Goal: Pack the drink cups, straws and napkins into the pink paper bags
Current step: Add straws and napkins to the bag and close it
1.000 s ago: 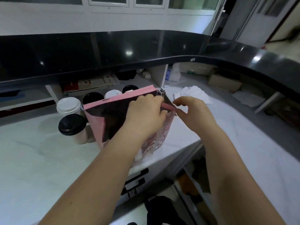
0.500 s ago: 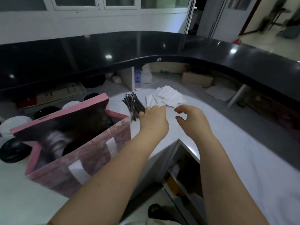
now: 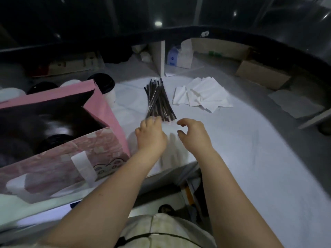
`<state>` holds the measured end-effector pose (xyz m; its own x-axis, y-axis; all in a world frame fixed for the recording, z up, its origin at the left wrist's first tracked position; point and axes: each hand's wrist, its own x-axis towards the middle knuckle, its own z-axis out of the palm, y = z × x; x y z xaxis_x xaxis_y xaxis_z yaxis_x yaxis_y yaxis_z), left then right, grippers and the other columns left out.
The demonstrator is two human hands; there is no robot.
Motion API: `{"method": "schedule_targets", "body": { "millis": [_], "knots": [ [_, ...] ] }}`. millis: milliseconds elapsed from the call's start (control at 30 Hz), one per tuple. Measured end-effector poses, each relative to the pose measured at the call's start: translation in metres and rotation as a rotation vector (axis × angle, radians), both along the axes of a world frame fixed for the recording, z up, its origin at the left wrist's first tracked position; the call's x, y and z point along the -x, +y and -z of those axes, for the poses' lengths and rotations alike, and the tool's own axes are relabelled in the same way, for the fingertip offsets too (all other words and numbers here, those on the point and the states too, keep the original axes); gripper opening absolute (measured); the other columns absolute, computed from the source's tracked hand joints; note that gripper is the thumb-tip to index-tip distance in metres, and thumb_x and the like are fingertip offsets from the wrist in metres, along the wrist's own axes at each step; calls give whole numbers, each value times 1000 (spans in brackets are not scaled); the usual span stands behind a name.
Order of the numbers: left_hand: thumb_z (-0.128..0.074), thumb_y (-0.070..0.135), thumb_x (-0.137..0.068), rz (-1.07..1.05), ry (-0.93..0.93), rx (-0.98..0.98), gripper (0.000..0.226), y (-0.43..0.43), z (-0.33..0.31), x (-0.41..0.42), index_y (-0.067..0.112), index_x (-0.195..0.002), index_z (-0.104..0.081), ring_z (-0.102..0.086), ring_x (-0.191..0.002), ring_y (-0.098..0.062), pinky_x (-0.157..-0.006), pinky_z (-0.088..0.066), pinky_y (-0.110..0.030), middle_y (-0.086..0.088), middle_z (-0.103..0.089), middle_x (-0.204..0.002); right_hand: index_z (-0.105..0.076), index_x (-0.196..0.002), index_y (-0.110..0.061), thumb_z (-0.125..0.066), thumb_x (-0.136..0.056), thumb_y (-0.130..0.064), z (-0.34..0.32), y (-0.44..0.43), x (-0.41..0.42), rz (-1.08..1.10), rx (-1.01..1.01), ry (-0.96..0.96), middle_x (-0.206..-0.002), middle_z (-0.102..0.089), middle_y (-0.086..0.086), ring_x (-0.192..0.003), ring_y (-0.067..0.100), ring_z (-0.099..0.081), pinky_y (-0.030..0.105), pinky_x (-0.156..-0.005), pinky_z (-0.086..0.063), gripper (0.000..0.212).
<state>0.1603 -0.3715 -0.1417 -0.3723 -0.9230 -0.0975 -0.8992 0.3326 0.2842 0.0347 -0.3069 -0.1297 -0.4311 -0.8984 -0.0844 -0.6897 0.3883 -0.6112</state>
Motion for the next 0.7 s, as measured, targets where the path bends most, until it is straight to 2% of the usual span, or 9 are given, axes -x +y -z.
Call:
{"method": "schedule_targets", "body": {
  "millis": [67,133,333,433,567,633,700],
  "knots": [
    [-53,25,-91,-88,16,13,58,-10,4,-2,20,-145,-34,-36,-131,-28,-101,-34,-43,-5,-40,-146,-61,-125,-22,-58,-91,-18,11,-16,1,-60,-25,6,-126,-60,1,-123,25,-41,35,-95,-41,35],
    [-52,24,-91,-165,38,29,62,-23,8,-3,20,-149,-28,-36,-132,-28,-102,-34,-44,-5,-39,-147,-62,-124,-22,-59,-88,-19,21,-35,0,-88,-21,29,-128,-58,1,-122,29,-38,34,-96,-37,36],
    [-52,19,-93,-369,65,67,59,-55,21,12,20,-149,-31,-40,-128,-28,-99,-32,-41,-5,-46,-140,-68,-108,-24,-55,-86,-18,26,-108,0,-77,18,69,-113,-65,-1,-109,32,-44,37,-84,-35,26],
    [-50,19,-94,-368,41,92,58,-58,27,9,21,-149,-32,-40,-128,-27,-101,-32,-42,-4,-47,-141,-68,-98,-19,-57,-86,-31,27,-141,-6,-74,-40,185,-104,-65,3,-109,32,-44,40,-85,-34,21],
    [-51,16,-91,-340,33,97,61,-60,28,-1,22,-149,-32,-38,-130,-26,-104,-30,-43,-3,-46,-142,-65,-102,-10,-58,-86,-49,36,-164,-17,-82,-171,348,-106,-63,11,-113,34,-45,45,-95,-30,43],
    [-50,14,-90,-327,37,86,63,-58,26,0,23,-149,-32,-38,-130,-25,-104,-29,-41,-3,-47,-141,-63,-103,-8,-57,-89,-47,41,-168,-20,-87,-193,384,-107,-62,12,-112,34,-46,44,-97,-29,42],
    [-50,12,-89,-316,43,81,64,-56,25,2,23,-150,-31,-38,-130,-23,-104,-28,-38,-2,-47,-141,-62,-97,-10,-57,-90,-39,42,-171,-19,-62,-188,336,-104,-63,11,-111,33,-47,44,-97,-29,30]
  ]
}}
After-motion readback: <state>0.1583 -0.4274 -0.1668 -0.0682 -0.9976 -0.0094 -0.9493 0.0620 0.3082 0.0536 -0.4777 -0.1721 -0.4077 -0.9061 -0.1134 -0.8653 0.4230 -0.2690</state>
